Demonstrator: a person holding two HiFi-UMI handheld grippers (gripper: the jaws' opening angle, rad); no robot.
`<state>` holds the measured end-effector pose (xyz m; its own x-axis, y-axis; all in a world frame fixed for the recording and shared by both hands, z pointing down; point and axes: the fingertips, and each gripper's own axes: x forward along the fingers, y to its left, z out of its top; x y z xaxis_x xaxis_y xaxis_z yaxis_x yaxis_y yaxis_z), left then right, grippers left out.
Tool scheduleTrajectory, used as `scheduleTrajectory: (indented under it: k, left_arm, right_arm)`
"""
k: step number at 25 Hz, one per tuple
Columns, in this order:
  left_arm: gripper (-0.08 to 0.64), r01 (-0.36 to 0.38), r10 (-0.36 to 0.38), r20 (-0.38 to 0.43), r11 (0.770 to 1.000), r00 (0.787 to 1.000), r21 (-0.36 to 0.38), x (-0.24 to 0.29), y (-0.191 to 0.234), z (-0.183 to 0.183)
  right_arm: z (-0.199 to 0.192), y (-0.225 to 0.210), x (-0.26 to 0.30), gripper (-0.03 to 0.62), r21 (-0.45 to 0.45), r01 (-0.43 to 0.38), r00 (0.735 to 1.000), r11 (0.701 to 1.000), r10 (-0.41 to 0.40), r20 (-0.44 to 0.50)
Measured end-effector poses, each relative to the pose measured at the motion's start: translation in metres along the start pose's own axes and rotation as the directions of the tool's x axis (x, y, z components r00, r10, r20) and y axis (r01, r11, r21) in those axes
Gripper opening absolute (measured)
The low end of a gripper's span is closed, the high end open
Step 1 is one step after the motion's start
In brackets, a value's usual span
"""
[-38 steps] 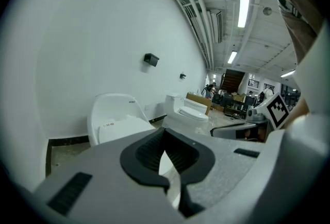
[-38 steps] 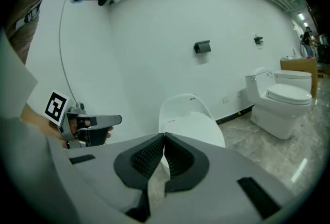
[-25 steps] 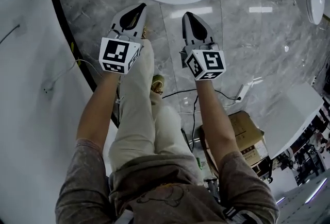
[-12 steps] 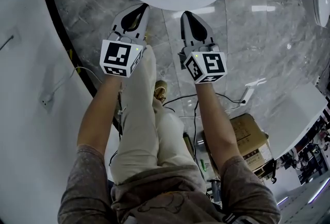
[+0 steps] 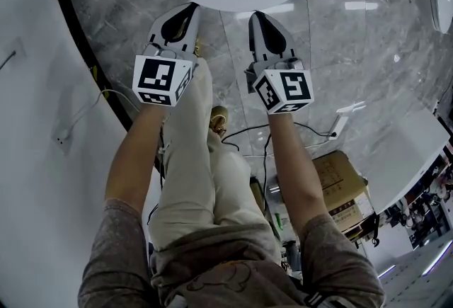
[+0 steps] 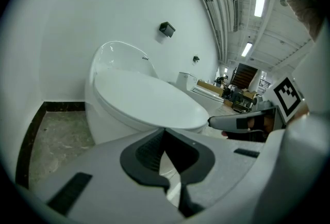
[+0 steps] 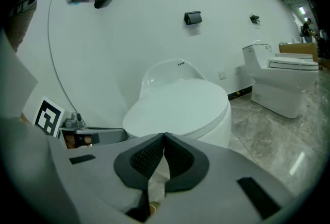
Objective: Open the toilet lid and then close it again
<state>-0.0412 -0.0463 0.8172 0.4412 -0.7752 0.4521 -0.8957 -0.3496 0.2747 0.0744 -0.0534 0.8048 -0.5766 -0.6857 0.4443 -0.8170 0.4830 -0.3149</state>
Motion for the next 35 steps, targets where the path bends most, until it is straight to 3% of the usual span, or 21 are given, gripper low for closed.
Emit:
scheduleTrajectory:
  k: [7, 13, 24, 31, 35]
  left_arm:
    - [0.008, 0.015, -0.014, 0.05, 1.0, 0.999, -0.017, -0.012, -0.007, 0.019]
    - [0.009, 0.027, -0.026, 0.049, 1.0, 0.998, -0.016, -0.023, -0.016, 0.055]
    - [0.008, 0.007, 0.0, 0.087, 0.997, 0.996, -0.081, -0.061, -0.019, 0.192]
    - [0.008, -0.001, 0.014, 0.11, 0.993, 0.994, -0.117, -0.066, 0.005, 0.289]
    - [0.008, 0.006, 0.006, 0.107, 0.994, 0.994, -0.11, -0.065, 0.019, 0.326]
  right_arm:
    - [0.008, 0.003, -0.003, 0.026, -0.002, -0.002, 1.0, 1.0, 0.002, 0.008]
    - [0.047, 0.009, -0.016, 0.026, -0.01, 0.004, 1.0, 1.0, -0.004, 0.012]
    - [0.201, 0.054, -0.039, 0.026, -0.072, -0.005, 0.998, 0.997, 0.01, 0.067]
    - [0.308, 0.067, -0.018, 0.026, -0.106, 0.001, 0.999, 0.994, 0.004, 0.053]
    - [0.35, 0.077, -0.004, 0.026, -0.125, 0.016, 0.999, 0.992, -0.011, 0.041]
